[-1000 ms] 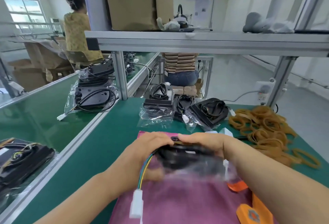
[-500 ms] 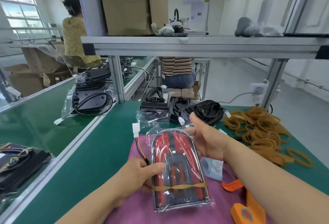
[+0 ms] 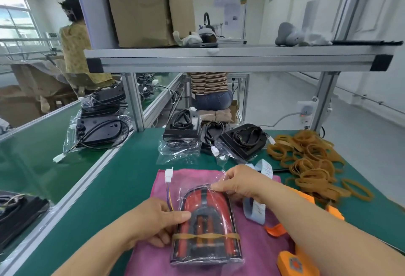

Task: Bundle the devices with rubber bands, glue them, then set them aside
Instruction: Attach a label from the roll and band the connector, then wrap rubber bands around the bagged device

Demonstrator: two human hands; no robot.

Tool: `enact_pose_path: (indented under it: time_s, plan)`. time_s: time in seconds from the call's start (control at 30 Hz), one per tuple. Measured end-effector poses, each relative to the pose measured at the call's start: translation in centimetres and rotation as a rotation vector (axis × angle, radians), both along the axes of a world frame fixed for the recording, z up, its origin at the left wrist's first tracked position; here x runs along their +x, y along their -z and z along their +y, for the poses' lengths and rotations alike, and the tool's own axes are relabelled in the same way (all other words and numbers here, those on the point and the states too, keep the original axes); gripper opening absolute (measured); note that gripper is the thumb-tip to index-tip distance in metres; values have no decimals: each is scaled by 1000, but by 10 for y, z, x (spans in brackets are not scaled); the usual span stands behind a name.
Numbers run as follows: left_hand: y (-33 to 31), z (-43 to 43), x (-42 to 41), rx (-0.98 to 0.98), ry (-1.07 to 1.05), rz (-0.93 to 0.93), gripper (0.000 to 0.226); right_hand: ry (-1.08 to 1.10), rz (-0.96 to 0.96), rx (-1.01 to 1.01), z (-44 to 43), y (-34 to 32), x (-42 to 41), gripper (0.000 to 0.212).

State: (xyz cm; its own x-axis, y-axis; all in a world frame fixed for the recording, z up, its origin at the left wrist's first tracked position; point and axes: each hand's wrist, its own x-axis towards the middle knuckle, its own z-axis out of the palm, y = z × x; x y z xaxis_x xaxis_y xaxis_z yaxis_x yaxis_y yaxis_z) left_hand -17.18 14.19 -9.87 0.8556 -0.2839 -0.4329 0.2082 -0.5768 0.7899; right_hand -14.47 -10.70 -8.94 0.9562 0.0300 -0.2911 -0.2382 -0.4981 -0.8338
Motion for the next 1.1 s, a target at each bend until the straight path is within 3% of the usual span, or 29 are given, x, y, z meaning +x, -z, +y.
enact_pose_path:
  time_s: [0.07,0.17,0.27,0.37,0.5,0.63,0.77,0.87,0.93,1.0,1.1]
  plan:
    - [1,3,2,30,6,1,41,31,-107,-109,-7,-6,3,32]
    - [5,9,6,51,-50,-57,46,196,-366,-197,-28,-17,12,15]
    - [5,17,12,90,-219,-292,52,372,-559,-428,-67,-17,24,11]
    - [4,18,15,19,-377,-499,43,424,-543,-656,-107,0,38,21]
    - [1,3,9,-94,-400,-552,26,365,-308,-913,-136,26,57,35]
    - [3,-6,11,-124,-370,-548,21,339,-35,-930,-145,37,67,42]
    - [2,-9,12,-157,-365,-540,20,328,3,-933,-146,36,74,31]
    - [-1,-8,10,-181,-390,-559,18,460,-123,-849,-149,32,70,21]
    - [-7,-9,9,-196,-411,-603,18,569,-336,-787,-148,24,62,26]
    - [-14,-13,8,-237,-436,-645,20,659,-549,-630,-146,11,53,28]
    - [-25,-23,9,-283,-428,-682,23,688,-666,-421,-140,-11,43,25]
